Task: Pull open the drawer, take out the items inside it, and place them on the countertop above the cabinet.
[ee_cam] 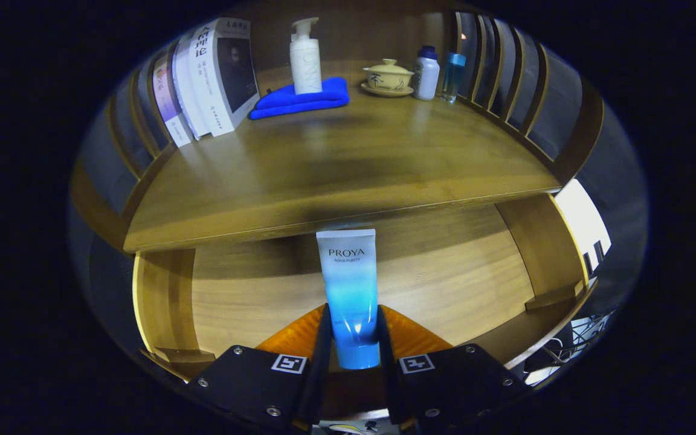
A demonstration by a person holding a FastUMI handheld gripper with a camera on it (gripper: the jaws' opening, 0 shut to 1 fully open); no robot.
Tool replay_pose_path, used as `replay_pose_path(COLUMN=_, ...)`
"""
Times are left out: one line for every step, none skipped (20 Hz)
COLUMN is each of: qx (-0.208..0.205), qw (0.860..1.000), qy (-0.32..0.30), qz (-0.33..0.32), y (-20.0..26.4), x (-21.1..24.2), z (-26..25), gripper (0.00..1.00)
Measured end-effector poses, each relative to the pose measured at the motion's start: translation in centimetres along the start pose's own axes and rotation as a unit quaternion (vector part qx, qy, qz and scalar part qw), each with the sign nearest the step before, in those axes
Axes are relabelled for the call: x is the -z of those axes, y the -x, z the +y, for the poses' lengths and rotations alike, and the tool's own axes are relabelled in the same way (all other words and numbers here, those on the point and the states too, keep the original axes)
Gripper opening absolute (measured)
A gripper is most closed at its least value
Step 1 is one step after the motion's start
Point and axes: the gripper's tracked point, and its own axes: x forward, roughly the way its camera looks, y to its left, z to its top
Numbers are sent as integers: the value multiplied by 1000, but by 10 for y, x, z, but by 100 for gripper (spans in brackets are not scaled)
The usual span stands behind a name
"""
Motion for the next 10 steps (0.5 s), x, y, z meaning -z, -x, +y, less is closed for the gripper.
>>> replay_pose_path(qx=1, qw=1000, qy=0, qz=-1, y=6, x=1, z=-1, gripper=41)
replay_pose_path(qx=2, qw=1000, qy=-2, qz=-3, y=11, x=1, z=-2, gripper=41)
replay_pose_path(qx=0, qw=1000, qy=-5, qz=-6, y=17, x=0, z=-1, gripper=41)
replay_pose_path(qx=-3, qw=1000, qy=-9, qz=-10, y=22, x=-2, z=-1, gripper=41)
replay_pose_path(qx=-3, qw=1000, qy=-11, qz=-11, y=26, x=-2, z=-2, gripper=41)
replay_pose_path(qx=0, qw=1000, qy=-9, qz=-7, y=30, x=-1, z=-3, gripper=41)
replay_pose_path(qx=1, qw=1000, qy=-7, qz=-7, y=34, x=0, z=-4, gripper=41)
replay_pose_path(qx=-1, qw=1000, qy=-8, qz=-8, y=39, x=-1, z=-3, gripper=41)
replay_pose_path(qx=-3, qw=1000, qy=-11, qz=-11, y=43, x=-2, z=-2, gripper=41)
replay_pose_path(qx=-4, qw=1000, qy=-12, qz=-16, y=47, x=-5, z=-3, gripper=41)
